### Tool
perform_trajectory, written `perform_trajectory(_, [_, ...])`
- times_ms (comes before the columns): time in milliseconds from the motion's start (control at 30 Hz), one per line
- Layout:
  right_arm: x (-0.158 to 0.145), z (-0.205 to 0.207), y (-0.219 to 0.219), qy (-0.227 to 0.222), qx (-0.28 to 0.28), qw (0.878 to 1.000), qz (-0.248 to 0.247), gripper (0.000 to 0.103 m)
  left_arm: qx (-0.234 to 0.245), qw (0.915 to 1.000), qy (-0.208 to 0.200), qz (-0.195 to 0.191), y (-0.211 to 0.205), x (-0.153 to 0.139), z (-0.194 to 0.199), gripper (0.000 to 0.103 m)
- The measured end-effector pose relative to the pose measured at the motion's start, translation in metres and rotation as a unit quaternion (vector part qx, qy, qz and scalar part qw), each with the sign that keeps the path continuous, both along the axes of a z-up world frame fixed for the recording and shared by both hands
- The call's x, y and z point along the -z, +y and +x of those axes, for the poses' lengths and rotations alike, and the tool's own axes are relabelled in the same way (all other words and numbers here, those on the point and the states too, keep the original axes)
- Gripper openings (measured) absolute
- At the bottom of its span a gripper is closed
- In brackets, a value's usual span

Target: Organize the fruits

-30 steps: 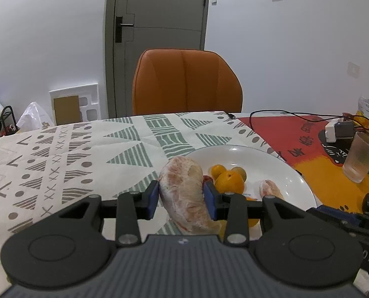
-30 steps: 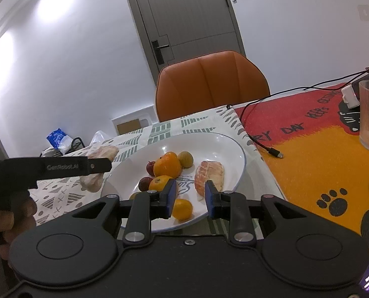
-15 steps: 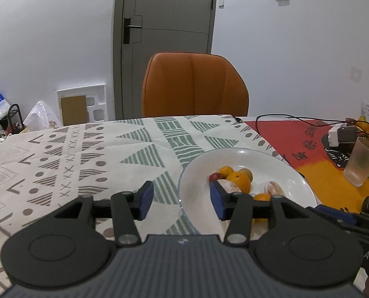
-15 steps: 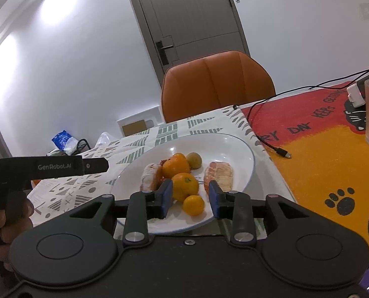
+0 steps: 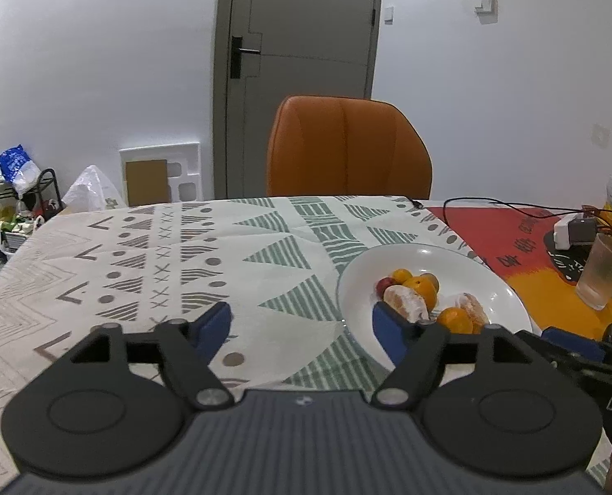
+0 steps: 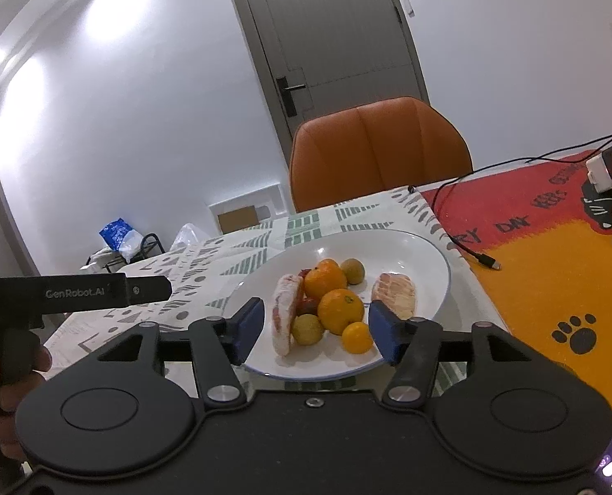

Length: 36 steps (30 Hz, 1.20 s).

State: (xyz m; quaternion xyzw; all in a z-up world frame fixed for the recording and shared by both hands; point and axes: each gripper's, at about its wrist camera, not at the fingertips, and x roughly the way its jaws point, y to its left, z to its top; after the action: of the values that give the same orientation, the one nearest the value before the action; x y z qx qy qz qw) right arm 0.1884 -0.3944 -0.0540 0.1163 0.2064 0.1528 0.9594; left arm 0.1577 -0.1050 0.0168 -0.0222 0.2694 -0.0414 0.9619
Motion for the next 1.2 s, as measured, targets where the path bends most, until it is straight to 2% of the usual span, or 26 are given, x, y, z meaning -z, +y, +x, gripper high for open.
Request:
perform_trajectory(200, [-0.003, -0.011, 0.005, -0.003, -0.008, 1.0, 0.001, 0.069, -0.016, 0.9999, -0.004, 0.0, 0.011, -0.003, -0.018, 0.08])
perform_trajectory(367, [-0.009, -0.024, 0.013, -0.015, -0.021, 1.0, -0.003, 0.078, -0.028, 0.9995, -0.016, 0.002, 0.02, -0.009, -0.038, 0.091])
perform_trajectory(533, [-0.016, -0.037, 0.02, -0.029, -0.035, 0.999, -0.003, 0.096, -0.03, 0.9992, -0.028, 0.003, 0.028, -0.018, -0.058, 0.096])
perform_trajectory(633, [-0.02, -0.043, 0.023, -0.032, -0.038, 0.999, 0.0, 0.103, -0.034, 0.9989, -0.032, 0.007, 0.032, -0.023, -0.068, 0.099])
perform_trajectory(1200, [-0.031, -0.066, 0.049, -0.027, -0.066, 0.997, -0.014, 0.103, -0.058, 0.9981, -0.022, 0.003, 0.065, -0.031, -0.112, 0.102])
